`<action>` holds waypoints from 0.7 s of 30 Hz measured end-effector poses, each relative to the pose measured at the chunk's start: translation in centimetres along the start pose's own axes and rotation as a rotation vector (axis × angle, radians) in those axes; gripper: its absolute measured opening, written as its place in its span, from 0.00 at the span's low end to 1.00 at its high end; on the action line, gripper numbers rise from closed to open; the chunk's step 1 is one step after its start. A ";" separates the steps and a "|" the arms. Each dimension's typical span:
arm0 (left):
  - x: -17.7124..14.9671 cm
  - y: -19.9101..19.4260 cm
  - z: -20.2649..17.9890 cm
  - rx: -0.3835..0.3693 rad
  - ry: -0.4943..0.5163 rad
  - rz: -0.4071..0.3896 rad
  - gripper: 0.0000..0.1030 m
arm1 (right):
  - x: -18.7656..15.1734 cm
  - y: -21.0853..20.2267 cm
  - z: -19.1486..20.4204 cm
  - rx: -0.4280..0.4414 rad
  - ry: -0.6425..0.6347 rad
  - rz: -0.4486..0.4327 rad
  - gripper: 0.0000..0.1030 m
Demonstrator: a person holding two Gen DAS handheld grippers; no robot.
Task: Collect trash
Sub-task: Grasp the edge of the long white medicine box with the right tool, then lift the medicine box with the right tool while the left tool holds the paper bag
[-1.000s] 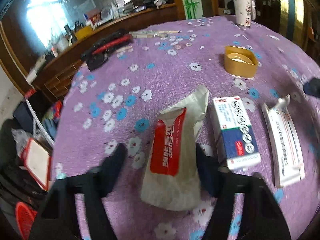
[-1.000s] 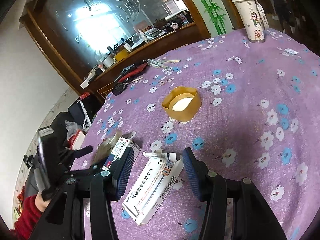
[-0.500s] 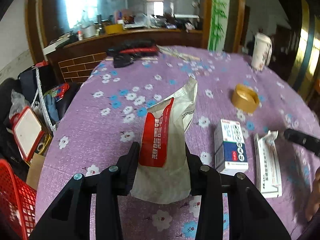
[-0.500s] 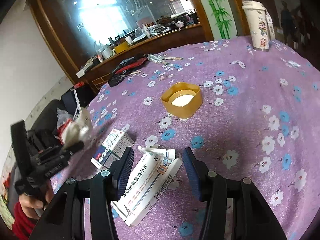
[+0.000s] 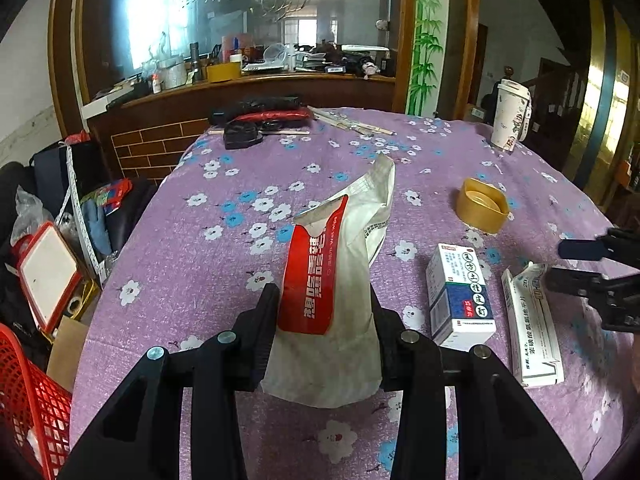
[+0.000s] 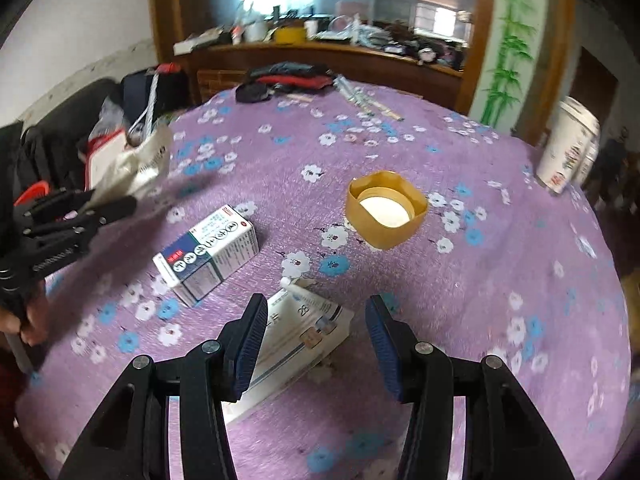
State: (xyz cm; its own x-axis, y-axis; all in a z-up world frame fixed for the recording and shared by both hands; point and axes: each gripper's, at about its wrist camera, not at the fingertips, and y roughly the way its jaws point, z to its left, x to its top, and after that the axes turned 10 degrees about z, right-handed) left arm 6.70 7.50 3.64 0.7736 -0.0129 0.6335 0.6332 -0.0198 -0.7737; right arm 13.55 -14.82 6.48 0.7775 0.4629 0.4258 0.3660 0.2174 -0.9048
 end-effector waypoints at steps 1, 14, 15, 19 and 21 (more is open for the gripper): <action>0.0 0.0 -0.1 -0.002 0.003 0.002 0.37 | 0.1 0.7 -0.1 0.000 -0.013 0.018 0.53; 0.0 0.5 0.2 -0.012 -0.003 0.018 0.37 | -1.3 0.7 0.5 0.036 -0.012 0.033 0.08; 0.0 0.5 0.3 -0.011 -0.002 0.019 0.37 | -1.6 0.4 0.3 0.021 0.011 0.027 0.08; 0.0 0.5 0.3 -0.010 -0.005 0.017 0.37 | -2.7 -0.5 -1.0 -0.007 0.151 0.006 0.08; -0.1 0.5 0.2 -0.011 -0.003 0.018 0.37 | -3.2 -0.5 -1.0 -0.005 0.195 0.006 0.08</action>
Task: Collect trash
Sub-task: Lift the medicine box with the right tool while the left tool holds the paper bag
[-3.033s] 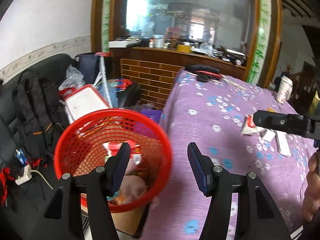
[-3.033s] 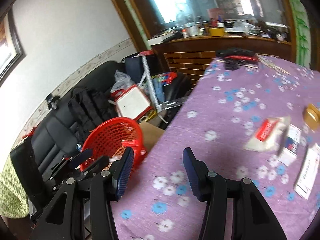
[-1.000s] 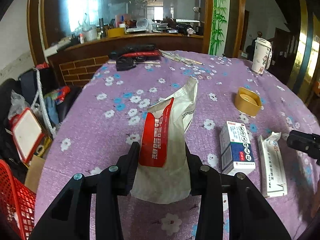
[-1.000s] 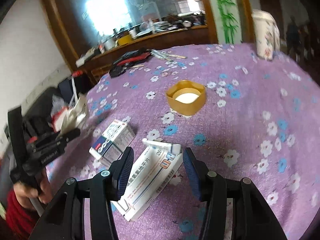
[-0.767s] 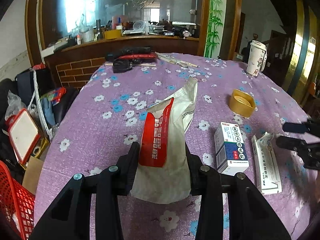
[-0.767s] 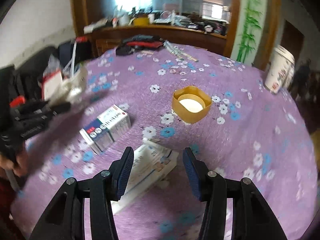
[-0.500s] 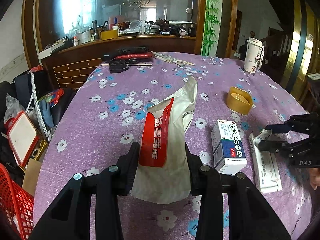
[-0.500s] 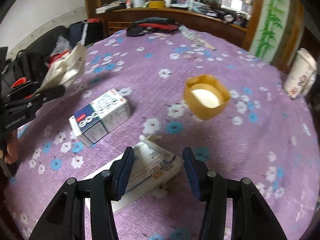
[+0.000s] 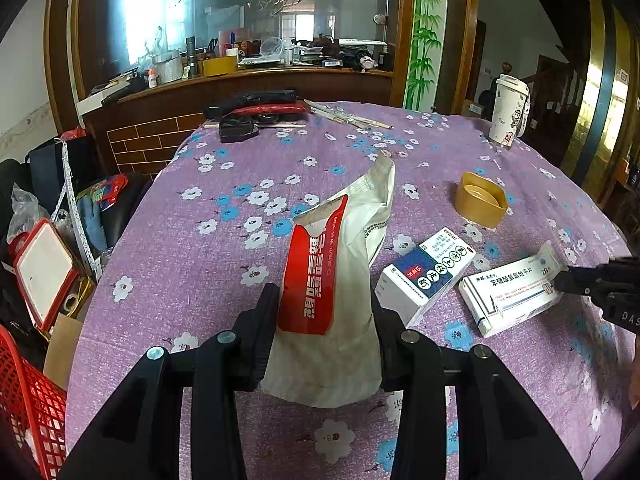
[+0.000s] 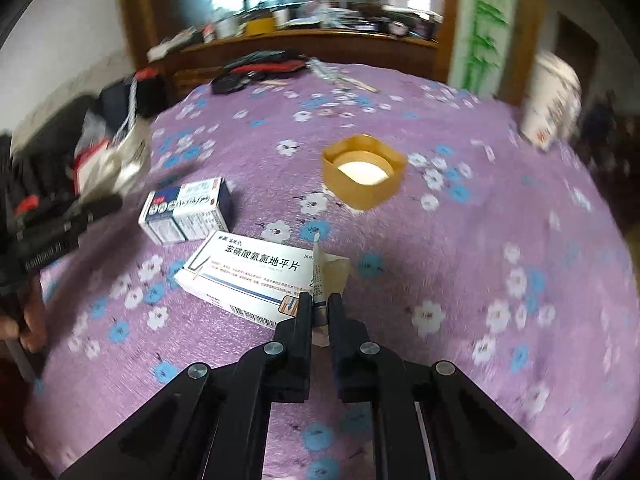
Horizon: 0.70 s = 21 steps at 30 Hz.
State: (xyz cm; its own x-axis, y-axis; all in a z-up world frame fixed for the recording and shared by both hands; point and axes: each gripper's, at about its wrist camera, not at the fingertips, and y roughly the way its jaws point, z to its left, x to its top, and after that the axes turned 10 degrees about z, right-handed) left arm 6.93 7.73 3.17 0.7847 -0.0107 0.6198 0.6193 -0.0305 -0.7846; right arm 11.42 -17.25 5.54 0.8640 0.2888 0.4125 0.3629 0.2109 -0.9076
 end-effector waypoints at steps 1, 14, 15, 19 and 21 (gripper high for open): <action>0.0 0.0 0.0 0.002 0.002 -0.001 0.37 | -0.2 0.0 0.1 -0.002 0.006 -0.003 0.08; -0.2 -0.1 0.1 0.001 -0.005 -0.002 0.37 | 0.2 -0.2 2.0 -0.069 -0.008 -0.012 0.23; -0.2 -0.2 0.1 0.000 -0.005 -0.001 0.37 | 0.3 0.1 2.0 -0.072 -0.003 -0.009 0.23; -0.2 -0.2 0.1 0.001 -0.005 -0.003 0.37 | 0.5 1.0 2.0 -0.103 0.020 0.017 0.08; -0.2 -0.3 0.1 0.002 -0.006 -0.005 0.37 | 0.7 0.7 1.9 -0.127 0.047 0.009 0.07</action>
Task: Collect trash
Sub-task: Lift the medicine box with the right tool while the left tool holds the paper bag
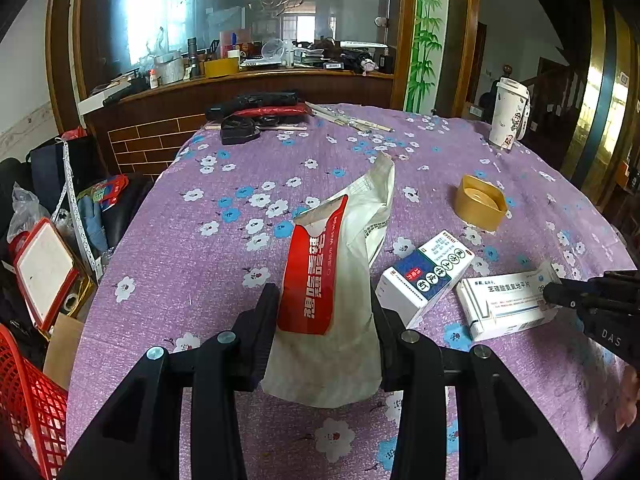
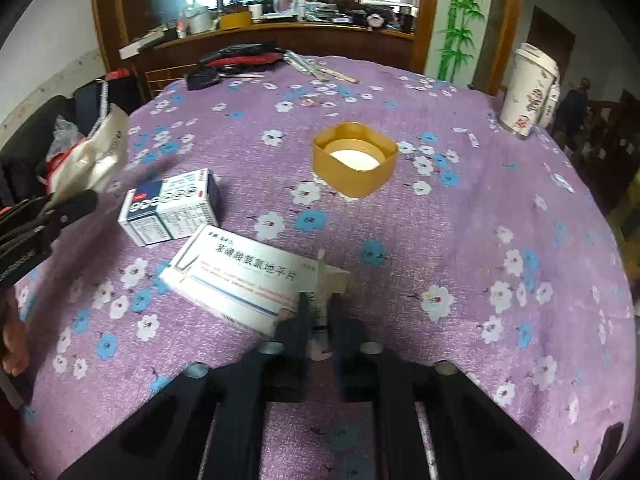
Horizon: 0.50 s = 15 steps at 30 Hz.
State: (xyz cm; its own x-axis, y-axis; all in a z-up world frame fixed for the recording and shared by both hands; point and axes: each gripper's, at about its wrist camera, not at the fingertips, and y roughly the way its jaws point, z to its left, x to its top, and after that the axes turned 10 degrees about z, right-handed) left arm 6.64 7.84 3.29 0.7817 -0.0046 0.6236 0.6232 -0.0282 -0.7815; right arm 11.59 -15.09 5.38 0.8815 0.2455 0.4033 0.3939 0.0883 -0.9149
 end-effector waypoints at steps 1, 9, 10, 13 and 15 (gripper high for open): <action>0.0 0.0 0.0 0.001 0.000 0.000 0.37 | 0.2 -0.5 -0.1 -0.001 0.025 -0.015 0.06; 0.3 -0.2 0.1 0.007 -0.010 -0.004 0.37 | 2.1 -4.4 -0.1 -0.048 0.212 -0.235 0.05; 0.3 -0.2 0.1 0.010 -0.012 -0.005 0.37 | 2.0 -4.4 0.0 -0.044 0.228 -0.257 0.05; 0.3 -0.1 0.2 0.016 -0.017 -0.003 0.38 | 1.6 -3.8 0.6 -0.020 0.231 -0.278 0.05; 0.4 0.0 0.3 0.016 -0.020 -0.002 0.38 | 1.6 -3.0 0.6 -0.016 0.216 -0.255 0.05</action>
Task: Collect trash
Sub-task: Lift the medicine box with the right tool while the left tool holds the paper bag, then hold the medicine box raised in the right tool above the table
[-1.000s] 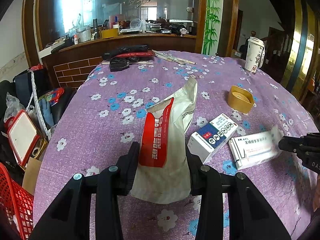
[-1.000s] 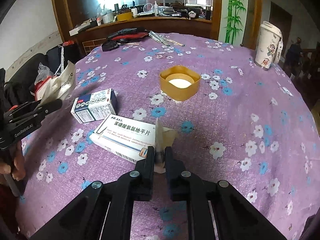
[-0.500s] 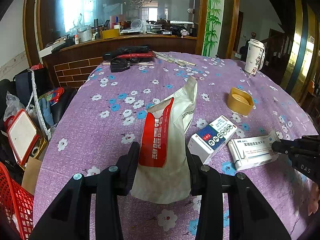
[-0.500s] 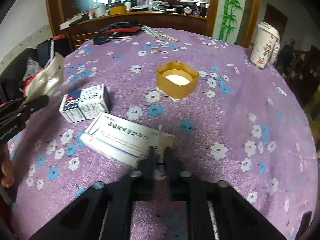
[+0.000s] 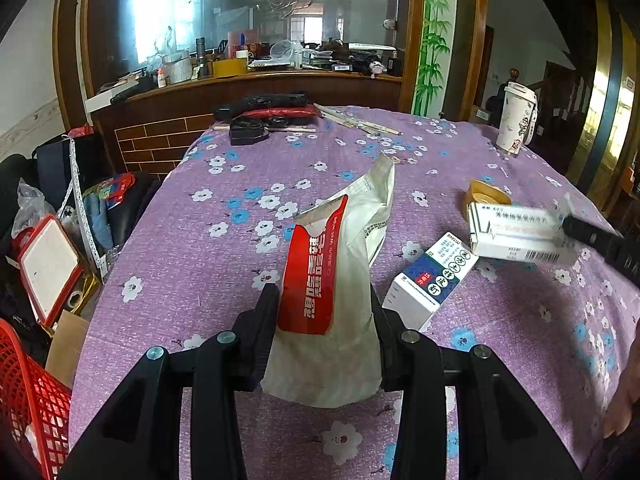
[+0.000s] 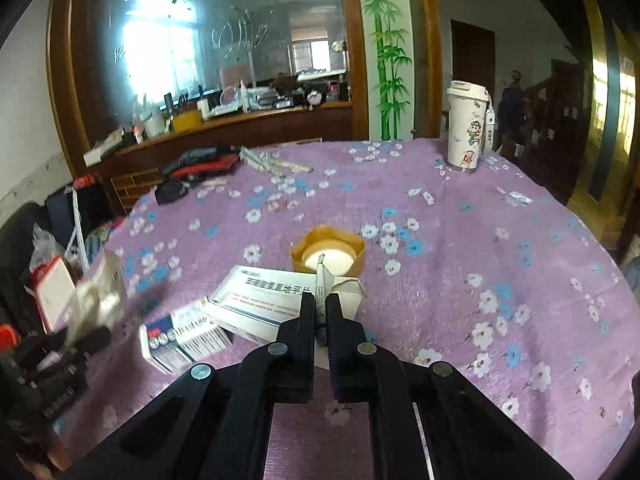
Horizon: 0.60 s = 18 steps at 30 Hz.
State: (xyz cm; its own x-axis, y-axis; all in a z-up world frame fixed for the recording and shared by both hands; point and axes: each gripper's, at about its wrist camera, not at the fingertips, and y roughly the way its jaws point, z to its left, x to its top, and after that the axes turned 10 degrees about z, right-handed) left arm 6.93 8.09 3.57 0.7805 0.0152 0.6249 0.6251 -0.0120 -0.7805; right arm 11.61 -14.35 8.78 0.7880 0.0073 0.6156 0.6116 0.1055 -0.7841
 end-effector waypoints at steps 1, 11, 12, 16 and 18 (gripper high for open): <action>0.0 0.0 0.0 0.001 -0.001 0.002 0.38 | -0.1 0.3 -0.3 0.014 0.005 0.017 0.05; 0.0 0.1 0.0 0.010 0.005 0.008 0.38 | -0.7 3.0 -1.7 0.025 0.031 0.108 0.08; 0.0 0.1 0.1 0.011 0.005 0.008 0.38 | -0.7 3.1 -1.8 0.021 0.033 0.109 0.08; -0.1 0.1 0.2 0.013 0.005 0.008 0.38 | -0.8 3.3 -2.1 0.012 0.044 0.118 0.08; -0.1 0.2 0.2 0.014 0.006 0.010 0.38 | -0.8 3.6 -2.2 0.018 0.049 0.131 0.08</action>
State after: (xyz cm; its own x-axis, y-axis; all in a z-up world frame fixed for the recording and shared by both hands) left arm 6.97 8.29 3.37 0.7868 0.0092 0.6172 0.6172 0.0020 -0.7868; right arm 13.30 -16.21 5.27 0.8638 -0.0263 0.5031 0.5022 0.1242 -0.8558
